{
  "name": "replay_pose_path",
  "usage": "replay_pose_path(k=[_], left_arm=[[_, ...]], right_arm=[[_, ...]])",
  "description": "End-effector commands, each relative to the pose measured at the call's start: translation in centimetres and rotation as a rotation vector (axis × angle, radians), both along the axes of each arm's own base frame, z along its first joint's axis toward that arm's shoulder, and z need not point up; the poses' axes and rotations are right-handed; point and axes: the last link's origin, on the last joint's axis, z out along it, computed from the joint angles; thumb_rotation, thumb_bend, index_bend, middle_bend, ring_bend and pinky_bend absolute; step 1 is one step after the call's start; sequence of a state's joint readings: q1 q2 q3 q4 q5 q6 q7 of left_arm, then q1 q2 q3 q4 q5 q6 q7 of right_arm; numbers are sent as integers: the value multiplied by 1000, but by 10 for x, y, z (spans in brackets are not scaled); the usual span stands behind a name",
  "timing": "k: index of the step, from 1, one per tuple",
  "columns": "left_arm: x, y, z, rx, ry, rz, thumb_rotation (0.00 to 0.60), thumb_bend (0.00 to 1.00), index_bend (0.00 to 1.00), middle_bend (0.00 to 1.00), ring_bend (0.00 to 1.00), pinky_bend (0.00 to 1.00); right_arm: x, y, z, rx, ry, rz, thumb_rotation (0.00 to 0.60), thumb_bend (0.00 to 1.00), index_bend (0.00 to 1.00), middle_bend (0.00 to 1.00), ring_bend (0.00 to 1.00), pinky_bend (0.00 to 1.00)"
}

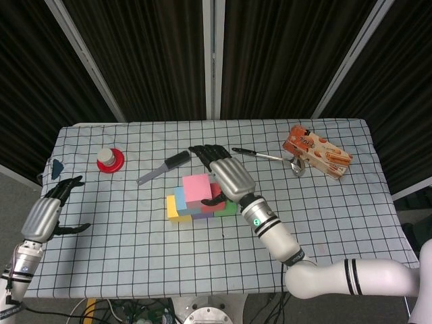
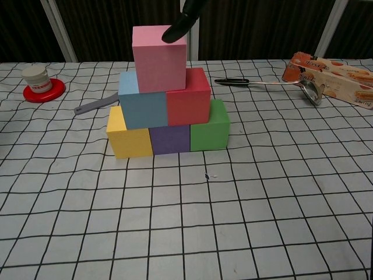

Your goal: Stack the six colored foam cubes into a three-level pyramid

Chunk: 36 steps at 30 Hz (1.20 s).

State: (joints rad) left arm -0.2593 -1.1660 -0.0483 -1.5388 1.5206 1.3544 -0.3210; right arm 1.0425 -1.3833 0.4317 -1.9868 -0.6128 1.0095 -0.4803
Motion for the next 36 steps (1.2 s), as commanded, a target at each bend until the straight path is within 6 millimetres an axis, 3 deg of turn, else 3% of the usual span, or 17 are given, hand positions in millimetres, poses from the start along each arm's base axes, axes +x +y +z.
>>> replay_pose_path(k=[1, 13, 22, 36], left_arm=[[0, -2, 2, 7, -2, -8, 600, 11, 74, 166, 85, 199], [-2, -2, 5, 13, -10, -7, 600, 11, 75, 166, 85, 199], [-2, -1, 5, 9, -12, -13, 600, 10, 75, 166, 85, 199], [-3, -1, 5, 5, -12, -7, 600, 11, 74, 167, 85, 199]], right_arm=[[4, 4, -4, 29, 19, 17, 600, 0, 0, 80, 0, 0], [7, 1, -24, 41, 75, 11, 600, 2, 0, 184, 0, 0], [4, 0, -27, 16, 67, -11, 600, 27, 0, 281, 0, 0], [5, -1, -27, -12, 55, -27, 600, 78, 0, 348, 0, 0]])
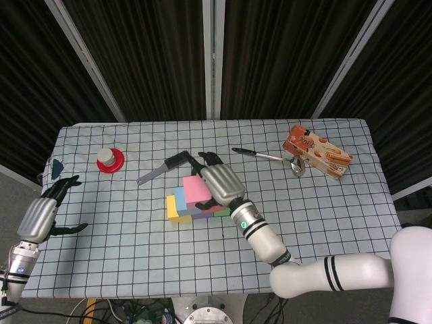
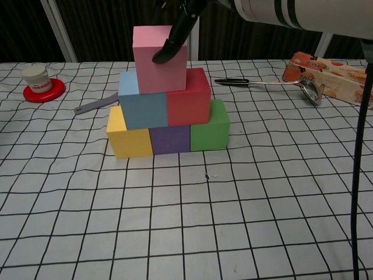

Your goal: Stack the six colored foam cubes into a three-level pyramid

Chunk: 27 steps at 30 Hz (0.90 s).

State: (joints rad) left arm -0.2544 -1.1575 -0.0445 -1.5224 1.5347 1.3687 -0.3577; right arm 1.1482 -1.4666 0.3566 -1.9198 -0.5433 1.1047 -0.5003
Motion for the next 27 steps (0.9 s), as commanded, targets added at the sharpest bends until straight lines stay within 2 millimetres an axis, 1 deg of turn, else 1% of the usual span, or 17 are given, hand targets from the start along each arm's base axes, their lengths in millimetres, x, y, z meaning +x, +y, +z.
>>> replay_pose_path(k=[1, 5, 27], left_arm=[[0, 0, 0, 0, 0, 0, 600, 11, 74, 167, 85, 199], [0, 0, 0, 0, 1, 2, 600, 11, 75, 166, 85, 199], [-1, 0, -1, -12, 2, 6, 600, 11, 75, 166, 85, 199]], right_arm=[[0, 0, 0, -3, 0, -2, 600, 83, 0, 352, 0, 0], [0, -1, -1, -8, -3, -3, 600, 87, 0, 364, 0, 0], [-1, 1, -2, -20, 1, -9, 600, 91, 0, 363, 0, 0]])
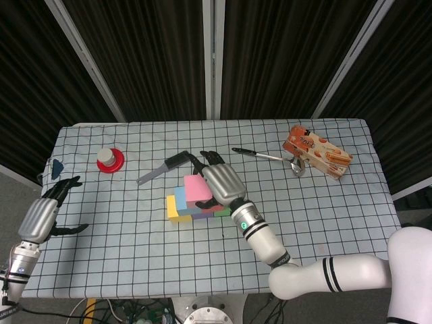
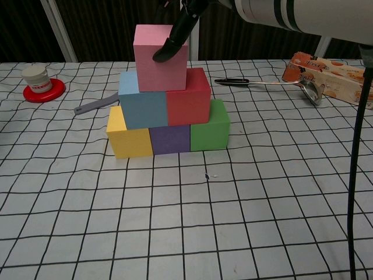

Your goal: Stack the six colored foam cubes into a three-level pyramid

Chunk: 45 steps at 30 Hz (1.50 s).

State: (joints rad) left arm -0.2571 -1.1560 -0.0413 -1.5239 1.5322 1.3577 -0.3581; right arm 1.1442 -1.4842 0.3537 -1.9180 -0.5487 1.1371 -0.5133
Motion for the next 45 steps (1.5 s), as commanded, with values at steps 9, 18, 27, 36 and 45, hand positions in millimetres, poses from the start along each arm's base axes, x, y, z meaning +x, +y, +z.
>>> replay_pose_path(k=[9, 18, 27, 36, 45], left_arm=[[-2, 0, 0, -2, -1, 6, 600, 11, 75, 166, 85, 199], [-3, 0, 0, -2, -2, 7, 600, 11, 75, 166, 85, 199], [-2, 1, 0, -4, 0, 4, 600, 11, 75, 167, 85, 199], [-1, 0, 0, -5, 1, 1, 600, 11, 74, 166, 85, 199], [1, 1, 0, -2, 0, -5, 600, 11, 74, 166, 85, 199]], right_arm=[[1, -1, -2, -2, -6, -5, 600, 95, 0, 363, 0, 0], [0, -1, -3, -3, -2, -8, 600, 101, 0, 363, 0, 0], [-3, -1, -5, 1, 2, -17, 600, 101, 0, 363, 0, 0], [-4, 1, -5, 25, 0, -8, 600, 50, 0, 257, 0, 0], [-5, 1, -1, 49, 4, 7, 600, 0, 0, 1, 0, 0]])
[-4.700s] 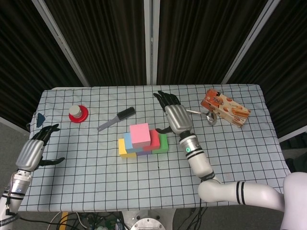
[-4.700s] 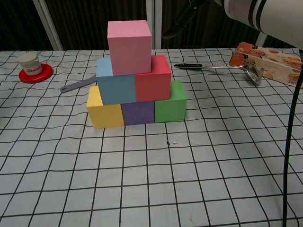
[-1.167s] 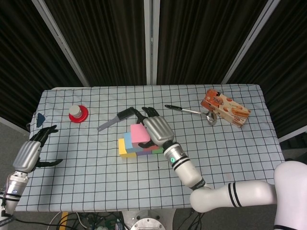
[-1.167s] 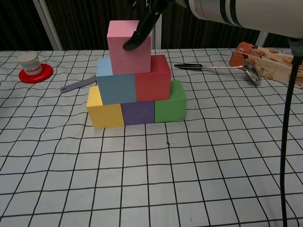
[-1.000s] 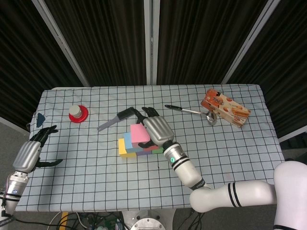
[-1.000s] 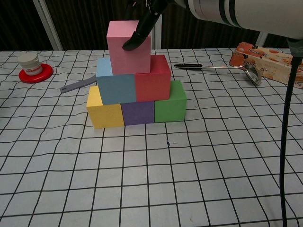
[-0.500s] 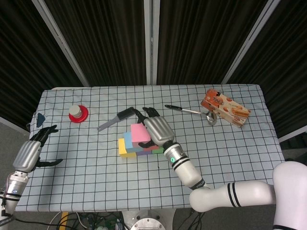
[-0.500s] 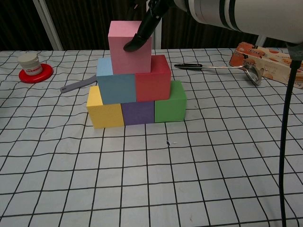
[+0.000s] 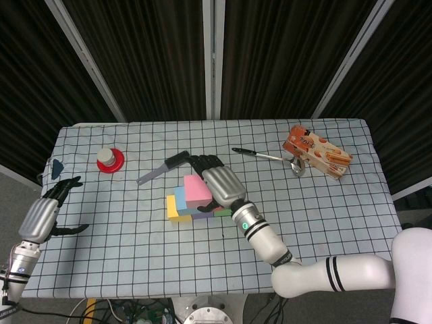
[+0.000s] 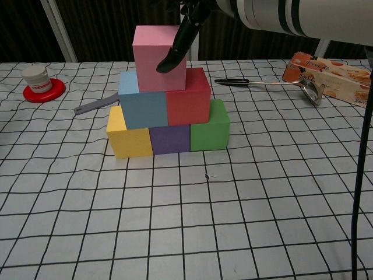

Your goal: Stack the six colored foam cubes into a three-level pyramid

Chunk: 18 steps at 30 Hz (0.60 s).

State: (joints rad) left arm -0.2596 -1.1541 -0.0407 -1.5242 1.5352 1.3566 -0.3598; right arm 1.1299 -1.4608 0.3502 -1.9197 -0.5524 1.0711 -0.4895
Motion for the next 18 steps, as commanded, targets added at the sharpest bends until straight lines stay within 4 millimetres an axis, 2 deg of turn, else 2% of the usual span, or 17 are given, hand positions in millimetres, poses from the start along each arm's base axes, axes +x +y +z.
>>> replay_pose_path(k=[1, 4, 7, 10, 13, 18], left_arm=[[1, 0, 0, 0, -1, -2, 600, 11, 74, 166, 85, 199], [2, -1, 1, 7, -5, -8, 600, 11, 75, 165, 85, 199], [5, -3, 3, 20, -7, -21, 600, 11, 75, 156, 85, 199], [7, -5, 5, 40, -6, -32, 600, 11, 74, 152, 85, 199], [6, -5, 6, 62, -8, -34, 600, 11, 74, 149, 85, 199], [2, -8, 6, 106, 14, -59, 600, 11, 74, 147, 85, 199]], right_arm=[[0, 0, 2, 1, 1, 1, 600, 0, 0, 0, 0, 0], [-1, 2, 9, -7, -3, 7, 600, 0, 0, 0, 0, 0], [-6, 4, 27, -50, 7, 26, 600, 0, 0, 0, 0, 0], [-23, 10, 53, -148, 53, 57, 600, 0, 0, 0, 0, 0], [-50, 23, 76, -262, 96, 102, 600, 0, 0, 0, 0, 0], [-118, 58, 105, -455, 257, 124, 600, 0, 0, 0, 0, 0]])
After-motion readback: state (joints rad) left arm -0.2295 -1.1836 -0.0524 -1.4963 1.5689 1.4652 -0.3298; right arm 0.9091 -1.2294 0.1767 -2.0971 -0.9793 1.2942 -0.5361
